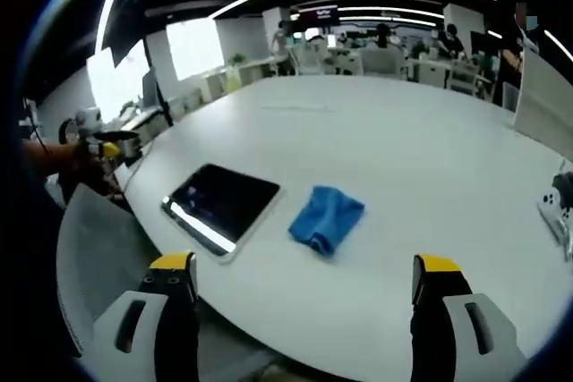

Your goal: Wipe the mirror surface with the cleaning cloth until all visible marks leave the cleaned area.

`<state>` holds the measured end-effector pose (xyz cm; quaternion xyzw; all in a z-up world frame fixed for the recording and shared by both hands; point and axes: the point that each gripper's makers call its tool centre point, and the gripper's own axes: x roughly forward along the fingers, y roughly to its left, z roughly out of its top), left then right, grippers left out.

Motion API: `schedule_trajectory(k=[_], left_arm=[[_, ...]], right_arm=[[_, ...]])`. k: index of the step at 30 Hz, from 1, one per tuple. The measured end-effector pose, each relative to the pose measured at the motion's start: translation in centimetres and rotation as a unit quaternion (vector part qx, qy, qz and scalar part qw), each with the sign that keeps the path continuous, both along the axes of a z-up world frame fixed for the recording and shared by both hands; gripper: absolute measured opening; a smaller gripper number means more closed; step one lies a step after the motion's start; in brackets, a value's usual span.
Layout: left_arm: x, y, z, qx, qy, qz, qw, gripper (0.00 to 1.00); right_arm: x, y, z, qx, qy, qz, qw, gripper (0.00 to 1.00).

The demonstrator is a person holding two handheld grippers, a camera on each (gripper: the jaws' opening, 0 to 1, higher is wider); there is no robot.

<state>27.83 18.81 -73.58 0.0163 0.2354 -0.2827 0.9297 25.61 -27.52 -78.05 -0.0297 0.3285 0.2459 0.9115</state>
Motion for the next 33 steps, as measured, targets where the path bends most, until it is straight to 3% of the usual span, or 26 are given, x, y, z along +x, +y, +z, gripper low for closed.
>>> schedule_trajectory(k=[16,19,33], left_arm=[[-0.3,-0.2,0.1,0.006,-0.020,-0.010,0.9997,1.00],[-0.5,-0.1,-0.2,0.007,-0.008,-0.010,0.9999,1.00],[-0.6,0.9,-0.4,0.011,0.000,-0.002,0.9999,1.00]], right_arm=[[0.2,0.2,0.1,0.009,-0.008,-0.007,0.9999,0.98],[0.1,0.3,0.1,0.012,-0.006,-0.007,0.9999,0.95],[0.3,0.7,-0.1,-0.008,-0.001,0.012,0.9999,1.00]])
